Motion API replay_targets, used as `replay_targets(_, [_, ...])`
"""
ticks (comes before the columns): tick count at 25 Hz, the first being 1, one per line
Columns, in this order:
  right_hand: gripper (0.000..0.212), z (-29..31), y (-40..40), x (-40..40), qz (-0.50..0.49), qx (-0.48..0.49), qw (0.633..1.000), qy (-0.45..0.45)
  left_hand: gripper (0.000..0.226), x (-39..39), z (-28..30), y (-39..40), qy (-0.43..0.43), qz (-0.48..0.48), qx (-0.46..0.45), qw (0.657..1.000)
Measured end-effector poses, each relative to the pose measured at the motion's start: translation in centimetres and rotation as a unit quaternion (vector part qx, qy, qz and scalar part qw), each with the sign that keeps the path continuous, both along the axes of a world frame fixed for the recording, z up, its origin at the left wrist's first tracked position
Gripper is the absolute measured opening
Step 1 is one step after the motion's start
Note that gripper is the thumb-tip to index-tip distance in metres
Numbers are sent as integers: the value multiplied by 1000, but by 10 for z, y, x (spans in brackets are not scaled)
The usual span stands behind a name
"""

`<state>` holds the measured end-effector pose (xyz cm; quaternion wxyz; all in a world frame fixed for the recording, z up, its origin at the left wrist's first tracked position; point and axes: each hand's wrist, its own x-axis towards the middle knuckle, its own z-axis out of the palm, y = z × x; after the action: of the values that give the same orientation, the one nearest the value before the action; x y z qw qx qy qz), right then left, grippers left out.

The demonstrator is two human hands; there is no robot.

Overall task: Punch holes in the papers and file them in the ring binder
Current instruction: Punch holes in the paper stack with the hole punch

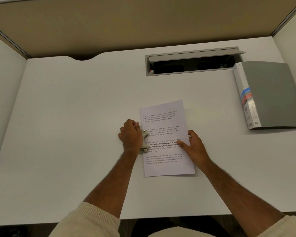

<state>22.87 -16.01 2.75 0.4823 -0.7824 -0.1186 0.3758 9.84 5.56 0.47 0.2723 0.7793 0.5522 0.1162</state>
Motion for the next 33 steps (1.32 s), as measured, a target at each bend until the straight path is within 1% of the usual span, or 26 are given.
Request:
replay_targets(3, [36, -3, 0, 1, -1, -1, 1000, 4, 12, 0, -5, 0, 4, -12, 41, 999])
replay_targets(7, [35, -5, 1, 2, -1, -9, 1000, 3, 16, -1, -12, 0, 7, -25, 92, 995])
replay_targets(15, [34, -7, 4, 4, -1, -20, 1000, 7, 18, -2, -19, 1, 12, -40, 110, 993])
replay_targets(20, [34, -9, 3, 5, -1, -18, 1000, 12, 30, -2, -20, 1, 2, -43, 118, 992])
replay_targets(23, [33, -9, 4, 6, 1, -17, 1000, 13, 29, -2, -21, 2, 6, -44, 129, 991])
replay_targets(27, [33, -10, 4, 7, -2, -14, 1000, 20, 20, -5, -26, 3, 11, -51, 139, 989])
replay_targets(33, [33, -13, 4, 8, -1, -8, 1000, 28, 23, -5, -29, 2, 11, -51, 142, 988])
